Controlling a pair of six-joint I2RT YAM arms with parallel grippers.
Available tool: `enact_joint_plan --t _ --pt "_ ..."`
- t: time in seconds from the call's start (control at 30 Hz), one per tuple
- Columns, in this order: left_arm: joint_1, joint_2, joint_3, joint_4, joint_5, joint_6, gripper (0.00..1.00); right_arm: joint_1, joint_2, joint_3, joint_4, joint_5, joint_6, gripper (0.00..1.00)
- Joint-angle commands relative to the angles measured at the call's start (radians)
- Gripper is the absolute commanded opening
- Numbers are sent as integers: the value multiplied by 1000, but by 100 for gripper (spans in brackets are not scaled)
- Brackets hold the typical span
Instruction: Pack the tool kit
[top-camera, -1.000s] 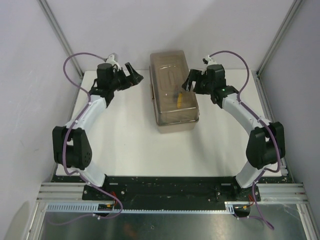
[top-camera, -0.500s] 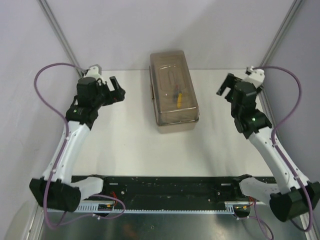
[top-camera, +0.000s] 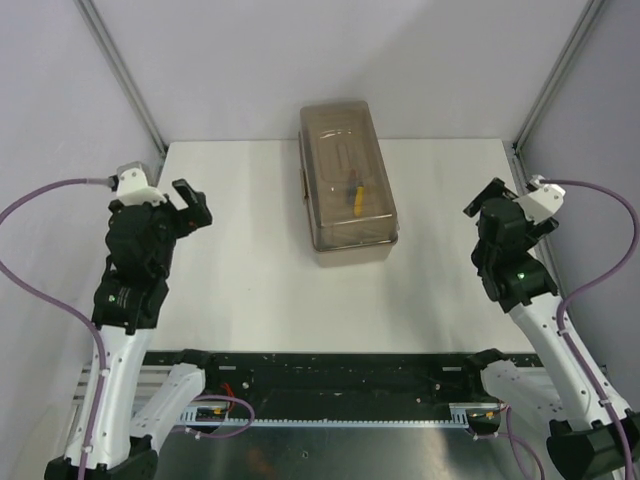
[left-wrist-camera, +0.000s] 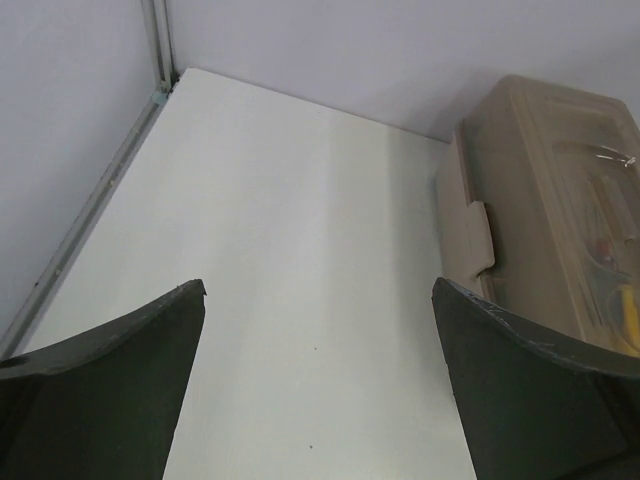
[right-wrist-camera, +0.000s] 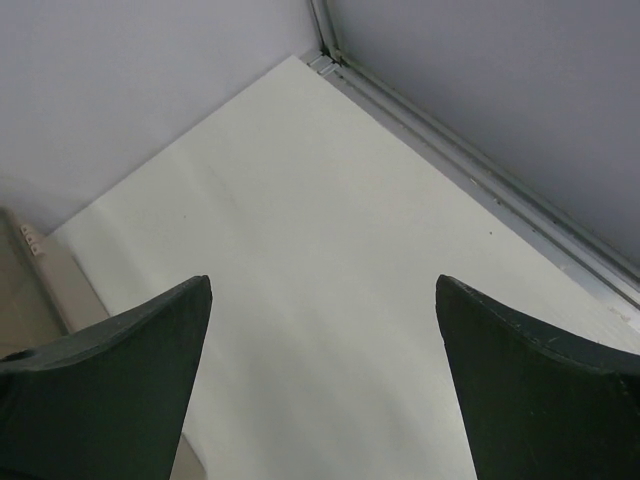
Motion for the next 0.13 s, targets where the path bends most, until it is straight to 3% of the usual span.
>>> enact_joint_plan --t 0.0,0.1 --pt "5 -6 -15 8 -47 29 100 0 -22 0 -21 54 50 98" --pt "4 -5 -14 8 -41 23 99 0 -35 -1 -37 46 59 97"
